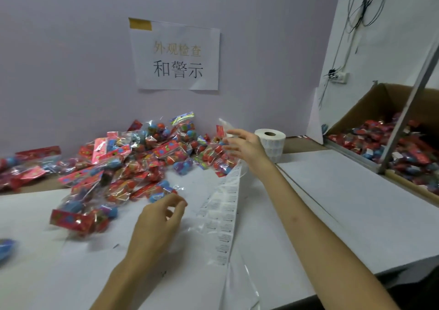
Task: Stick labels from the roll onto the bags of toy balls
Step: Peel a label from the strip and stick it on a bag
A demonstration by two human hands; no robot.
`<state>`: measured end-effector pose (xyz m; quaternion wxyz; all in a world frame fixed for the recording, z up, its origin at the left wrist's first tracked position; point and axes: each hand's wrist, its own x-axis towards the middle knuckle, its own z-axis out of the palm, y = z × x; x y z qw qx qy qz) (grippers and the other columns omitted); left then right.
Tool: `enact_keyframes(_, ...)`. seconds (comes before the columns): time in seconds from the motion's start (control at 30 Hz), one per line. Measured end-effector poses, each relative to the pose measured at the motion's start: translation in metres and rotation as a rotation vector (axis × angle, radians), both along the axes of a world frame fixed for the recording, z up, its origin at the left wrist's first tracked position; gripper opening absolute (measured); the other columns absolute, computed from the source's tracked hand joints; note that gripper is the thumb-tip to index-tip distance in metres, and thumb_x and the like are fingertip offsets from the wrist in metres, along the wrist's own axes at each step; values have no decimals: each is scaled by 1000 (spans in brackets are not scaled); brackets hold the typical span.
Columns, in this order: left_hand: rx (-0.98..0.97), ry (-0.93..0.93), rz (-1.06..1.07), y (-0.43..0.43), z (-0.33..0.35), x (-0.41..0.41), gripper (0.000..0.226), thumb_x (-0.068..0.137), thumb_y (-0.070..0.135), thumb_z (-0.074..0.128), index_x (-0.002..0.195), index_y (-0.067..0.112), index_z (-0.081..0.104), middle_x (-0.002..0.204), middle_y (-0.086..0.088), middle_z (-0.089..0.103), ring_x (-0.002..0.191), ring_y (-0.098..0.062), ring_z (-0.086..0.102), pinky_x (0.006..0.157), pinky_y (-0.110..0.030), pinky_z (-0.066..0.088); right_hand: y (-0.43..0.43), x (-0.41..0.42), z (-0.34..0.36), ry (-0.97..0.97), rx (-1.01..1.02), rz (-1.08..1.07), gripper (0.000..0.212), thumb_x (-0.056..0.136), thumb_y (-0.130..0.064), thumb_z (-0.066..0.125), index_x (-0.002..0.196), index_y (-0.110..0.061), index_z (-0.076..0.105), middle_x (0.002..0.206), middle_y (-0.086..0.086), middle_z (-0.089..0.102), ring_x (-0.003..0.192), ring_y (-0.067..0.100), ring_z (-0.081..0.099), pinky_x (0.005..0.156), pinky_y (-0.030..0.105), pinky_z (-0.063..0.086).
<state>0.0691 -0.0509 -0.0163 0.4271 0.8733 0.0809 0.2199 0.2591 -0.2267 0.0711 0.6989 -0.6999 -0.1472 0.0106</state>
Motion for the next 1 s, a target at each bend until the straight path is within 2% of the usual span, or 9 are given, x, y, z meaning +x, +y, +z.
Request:
enact_keyframes(0.1,33,-16,10,0,0,-1,13,100,25,61,99,29,73,98,21,69,85,2,63,71,-16,46,30,8,-7,-87,-301,4,45,92,-2,67,136,-6,57,130,17,63,110,28,65,91,39,56)
enact_keyframes(0.27,49,-10,8,0,-1,0,14,100,23,60,98,32,69,99,25,65,87,4,61,71,-15,44,48,30,-30,-160,-1105,24,78,85,-29,75,149,-9,36,141,14,50,129,33,51,105,45,47)
enact_keyframes(0.4,71,1,1,2,-3,0,15,100,25,59,97,37,67,99,31,62,88,6,61,73,-16,46,43,48,-56,-131,-1270,-139,72,88,-25,69,148,-6,35,143,13,51,128,35,53,106,46,46)
enact_keyframes(0.57,74,7,10,2,-5,0,15,99,25,58,99,35,69,102,28,64,90,9,59,75,-17,49,38,54,-59,-176,-1146,-179,56,89,-28,71,137,-12,47,130,12,61,118,34,59,98,42,51)
enact_keyframes(0.63,55,17,19,2,-5,-1,15,99,24,59,99,35,70,102,27,65,90,8,59,74,-15,47,38,47,-47,-131,-1075,-116,47,86,-30,73,125,-12,55,118,11,63,104,29,62,84,35,52)
enact_keyframes(0.73,-58,24,34,5,-5,1,15,99,23,61,98,34,71,104,25,68,88,2,63,70,-12,47,43,21,-31,10,-616,28,24,86,-16,70,108,-19,62,100,6,65,78,14,59,57,22,52)
enact_keyframes(0.8,-222,17,27,8,-3,4,12,100,23,63,103,31,70,108,17,71,85,-8,69,67,-14,51,47,-5,-26,285,-88,298,15,90,-5,64,101,-16,62,102,11,65,82,17,66,70,27,61)
enact_keyframes(0.87,-479,9,-4,10,4,6,17,97,25,68,114,28,66,110,5,75,81,-15,74,62,-26,58,52,-26,-23,500,237,526,10,95,-4,57,105,-5,60,110,19,65,97,30,72,88,44,61)
enact_keyframes(1.0,-866,15,-48,16,10,6,52,80,45,80,125,32,57,108,2,78,90,-26,78,69,-34,62,59,-60,-22,460,201,611,26,97,-5,50,121,-2,58,120,21,62,110,32,61,95,42,58)
